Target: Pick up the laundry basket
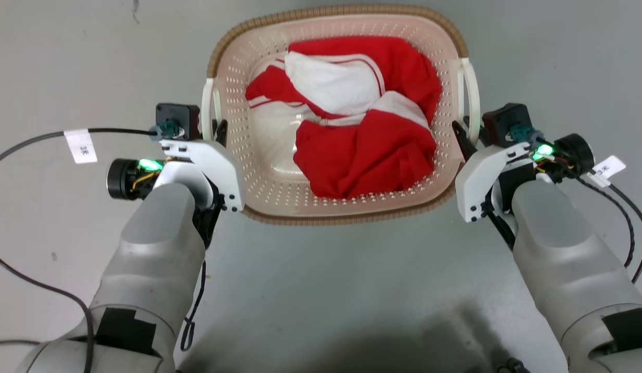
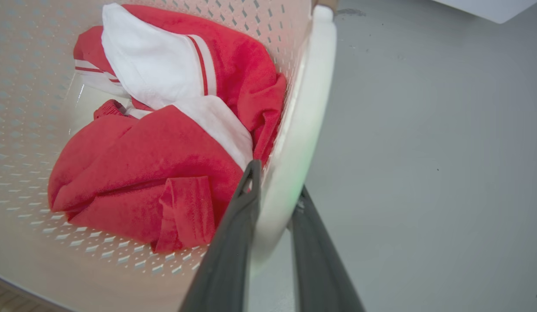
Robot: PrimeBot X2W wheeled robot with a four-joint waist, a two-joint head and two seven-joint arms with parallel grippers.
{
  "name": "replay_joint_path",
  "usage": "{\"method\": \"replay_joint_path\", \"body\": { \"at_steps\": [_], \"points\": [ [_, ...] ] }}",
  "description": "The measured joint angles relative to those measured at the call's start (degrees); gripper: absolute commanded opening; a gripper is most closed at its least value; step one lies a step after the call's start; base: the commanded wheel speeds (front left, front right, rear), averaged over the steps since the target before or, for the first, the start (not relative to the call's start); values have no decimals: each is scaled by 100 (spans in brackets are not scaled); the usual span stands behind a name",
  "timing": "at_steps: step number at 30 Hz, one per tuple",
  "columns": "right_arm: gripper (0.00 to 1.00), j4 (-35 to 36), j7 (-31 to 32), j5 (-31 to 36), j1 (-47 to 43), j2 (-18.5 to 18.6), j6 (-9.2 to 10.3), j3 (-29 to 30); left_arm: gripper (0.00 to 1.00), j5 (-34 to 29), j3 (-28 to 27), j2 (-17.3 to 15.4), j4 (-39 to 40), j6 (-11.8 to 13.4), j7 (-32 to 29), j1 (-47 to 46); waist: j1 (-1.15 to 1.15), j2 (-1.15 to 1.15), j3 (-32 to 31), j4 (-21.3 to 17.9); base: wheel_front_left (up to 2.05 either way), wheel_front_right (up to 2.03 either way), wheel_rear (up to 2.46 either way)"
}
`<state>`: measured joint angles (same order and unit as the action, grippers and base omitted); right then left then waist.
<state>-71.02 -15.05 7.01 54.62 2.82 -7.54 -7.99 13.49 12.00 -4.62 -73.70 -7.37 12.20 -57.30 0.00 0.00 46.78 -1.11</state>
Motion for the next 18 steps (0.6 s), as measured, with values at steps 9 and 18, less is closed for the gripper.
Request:
{"method": "replay_joint_path", "body": {
  "at_steps": [9, 18],
  "points": [
    [0, -143, 53, -563, -305, 12, 2, -611, 0, 320, 240, 9, -8, 4, -254, 399, 0, 0, -701, -31, 0, 0, 0],
    [0, -218, 407, -1165, -787, 13, 2, -1239, 0, 654, 563, 3, -12, 4, -558, 927, 0, 0, -1548, -35, 0, 0, 0]
  ]
}}
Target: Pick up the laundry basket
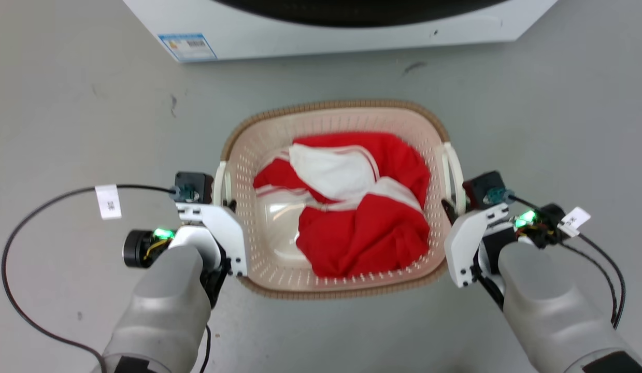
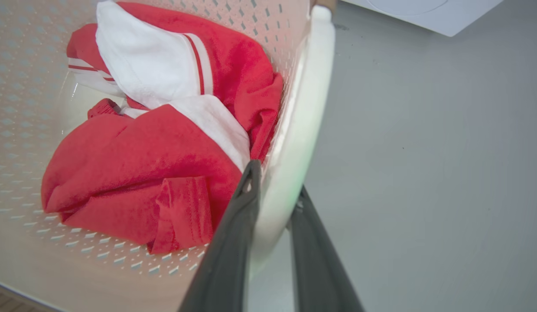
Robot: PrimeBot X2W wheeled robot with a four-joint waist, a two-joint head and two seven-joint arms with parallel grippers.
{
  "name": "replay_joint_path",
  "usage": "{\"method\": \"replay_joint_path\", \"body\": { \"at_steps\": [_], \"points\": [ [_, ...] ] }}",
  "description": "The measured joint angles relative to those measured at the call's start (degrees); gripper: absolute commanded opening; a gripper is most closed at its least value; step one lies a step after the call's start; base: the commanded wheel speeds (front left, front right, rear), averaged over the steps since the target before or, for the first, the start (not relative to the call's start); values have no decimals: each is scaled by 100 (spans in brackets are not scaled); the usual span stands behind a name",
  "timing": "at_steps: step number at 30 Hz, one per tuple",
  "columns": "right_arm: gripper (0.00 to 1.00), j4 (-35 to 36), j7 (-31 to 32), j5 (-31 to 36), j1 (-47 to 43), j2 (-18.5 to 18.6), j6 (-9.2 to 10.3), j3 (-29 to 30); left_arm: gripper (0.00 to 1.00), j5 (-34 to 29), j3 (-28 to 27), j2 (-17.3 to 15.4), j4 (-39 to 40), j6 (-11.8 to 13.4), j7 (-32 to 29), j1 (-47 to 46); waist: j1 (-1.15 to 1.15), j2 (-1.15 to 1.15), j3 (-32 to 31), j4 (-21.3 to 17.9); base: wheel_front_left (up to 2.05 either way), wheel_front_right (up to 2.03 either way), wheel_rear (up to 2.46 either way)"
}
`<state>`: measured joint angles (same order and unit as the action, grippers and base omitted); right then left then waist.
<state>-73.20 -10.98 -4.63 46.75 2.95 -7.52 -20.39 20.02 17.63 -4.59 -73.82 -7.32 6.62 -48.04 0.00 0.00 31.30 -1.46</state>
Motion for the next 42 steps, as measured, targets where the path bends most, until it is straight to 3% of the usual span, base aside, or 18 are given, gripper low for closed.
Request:
{"method": "replay_joint_path", "body": {
  "at_steps": [11, 29, 42],
  "points": [
    [0, 74, 635, -869, -597, 4, 1, -927, 0, 416, 412, -24, -4, 1, -534, 686, -1, 0, -1126, 13, 0, 0, 0],
    [0, 65, 1268, -1869, -1369, 12, 2, -1954, 0, 1102, 1059, -96, 45, 2, -1210, 1586, -1, 0, -2734, 14, 0, 0, 0],
    [0, 45, 1538, -2413, -1454, 25, 2, -2436, 0, 1495, 1388, -169, 126, 2, -1412, 1797, -1, -1, -3323, -7, 0, 0, 0]
  ]
}}
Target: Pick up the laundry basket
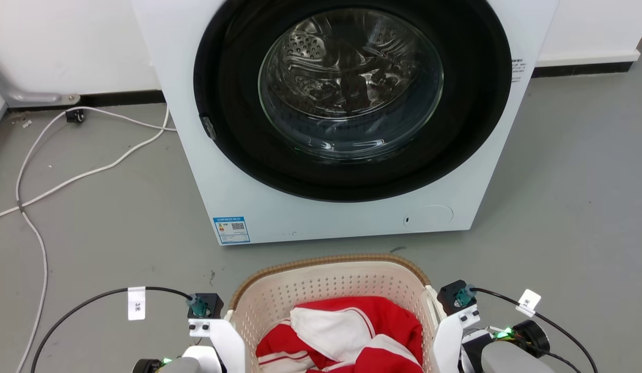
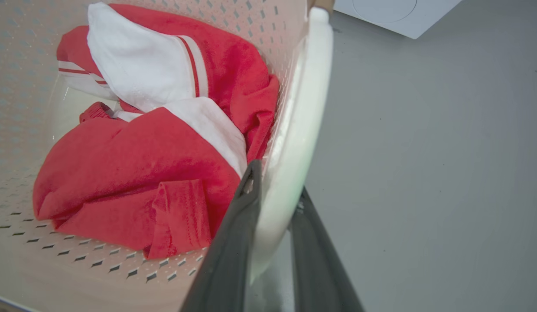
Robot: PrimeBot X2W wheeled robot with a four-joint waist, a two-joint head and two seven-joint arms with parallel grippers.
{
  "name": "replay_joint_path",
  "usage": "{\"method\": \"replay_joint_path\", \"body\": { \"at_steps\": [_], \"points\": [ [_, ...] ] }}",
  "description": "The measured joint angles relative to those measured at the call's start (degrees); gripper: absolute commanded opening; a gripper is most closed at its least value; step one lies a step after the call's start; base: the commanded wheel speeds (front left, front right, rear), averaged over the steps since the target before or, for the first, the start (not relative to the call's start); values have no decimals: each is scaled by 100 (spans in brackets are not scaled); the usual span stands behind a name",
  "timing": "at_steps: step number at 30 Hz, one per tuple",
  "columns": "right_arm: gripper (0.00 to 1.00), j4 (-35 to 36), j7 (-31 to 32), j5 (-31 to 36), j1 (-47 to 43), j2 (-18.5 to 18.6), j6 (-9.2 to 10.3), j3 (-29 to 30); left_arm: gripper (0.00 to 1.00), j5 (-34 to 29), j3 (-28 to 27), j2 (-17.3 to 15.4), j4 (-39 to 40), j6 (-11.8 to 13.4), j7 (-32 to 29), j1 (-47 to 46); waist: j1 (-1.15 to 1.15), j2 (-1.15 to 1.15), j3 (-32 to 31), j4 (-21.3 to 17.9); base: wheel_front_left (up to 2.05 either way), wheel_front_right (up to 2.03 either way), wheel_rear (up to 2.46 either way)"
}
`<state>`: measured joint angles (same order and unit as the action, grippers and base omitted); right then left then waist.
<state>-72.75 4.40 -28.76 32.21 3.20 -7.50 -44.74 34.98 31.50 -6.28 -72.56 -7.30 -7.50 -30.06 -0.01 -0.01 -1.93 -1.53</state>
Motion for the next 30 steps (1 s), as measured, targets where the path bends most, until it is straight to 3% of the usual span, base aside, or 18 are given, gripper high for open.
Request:
{"method": "replay_joint_path", "body": {
  "at_steps": [30],
  "points": [
    [0, -20, 199, -880, -59, 66, 0, -775, 0, 631, 546, -82, -4, 0, -140, 88, 1, 0, -216, -72, 0, 0, 0]
  ]
}}
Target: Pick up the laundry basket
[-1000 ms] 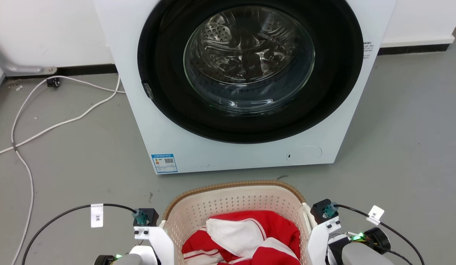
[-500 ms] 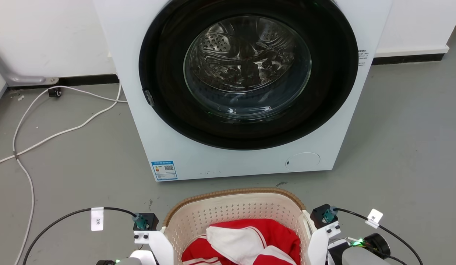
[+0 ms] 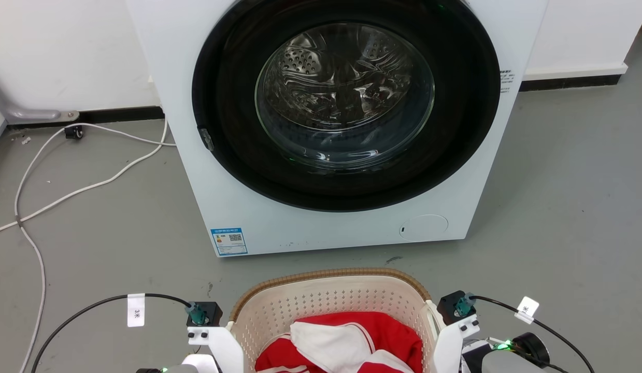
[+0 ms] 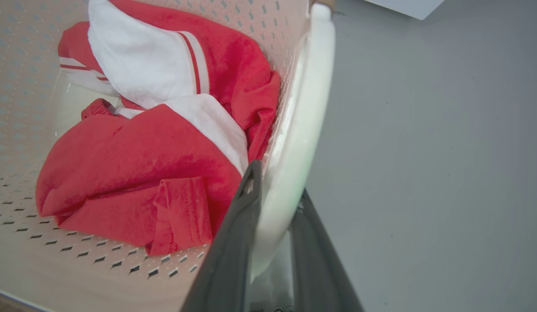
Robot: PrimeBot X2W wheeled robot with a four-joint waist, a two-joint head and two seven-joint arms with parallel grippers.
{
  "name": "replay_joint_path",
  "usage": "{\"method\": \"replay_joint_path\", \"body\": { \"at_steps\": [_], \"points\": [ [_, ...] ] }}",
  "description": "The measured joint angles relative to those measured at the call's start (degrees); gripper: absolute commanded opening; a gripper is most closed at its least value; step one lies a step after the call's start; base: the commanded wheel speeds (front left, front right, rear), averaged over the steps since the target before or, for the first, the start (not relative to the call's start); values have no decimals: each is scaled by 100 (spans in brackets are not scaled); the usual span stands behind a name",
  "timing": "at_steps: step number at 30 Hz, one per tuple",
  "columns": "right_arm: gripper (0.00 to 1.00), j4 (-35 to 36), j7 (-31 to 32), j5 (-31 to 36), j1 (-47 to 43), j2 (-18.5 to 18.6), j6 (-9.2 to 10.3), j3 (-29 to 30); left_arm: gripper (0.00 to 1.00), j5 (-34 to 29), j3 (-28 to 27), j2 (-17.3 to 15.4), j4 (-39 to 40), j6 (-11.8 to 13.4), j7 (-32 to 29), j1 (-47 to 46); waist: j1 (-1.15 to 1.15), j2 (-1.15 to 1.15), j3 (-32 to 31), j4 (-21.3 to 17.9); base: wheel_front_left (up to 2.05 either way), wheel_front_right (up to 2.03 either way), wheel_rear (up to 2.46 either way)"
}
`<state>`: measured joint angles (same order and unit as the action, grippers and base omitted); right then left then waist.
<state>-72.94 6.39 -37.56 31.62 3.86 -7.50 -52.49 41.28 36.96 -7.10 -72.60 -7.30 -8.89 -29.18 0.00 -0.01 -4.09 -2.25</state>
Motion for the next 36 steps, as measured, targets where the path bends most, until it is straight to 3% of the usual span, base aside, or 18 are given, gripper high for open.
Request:
{"method": "replay_joint_path", "body": {
  "at_steps": [36],
  "points": [
    [0, -68, 29, -588, 2, 31, 0, -524, 0, 466, 467, -58, -59, 0, 107, 5, 0, 0, -38, -46, 0, 0, 0]
  ]
}}
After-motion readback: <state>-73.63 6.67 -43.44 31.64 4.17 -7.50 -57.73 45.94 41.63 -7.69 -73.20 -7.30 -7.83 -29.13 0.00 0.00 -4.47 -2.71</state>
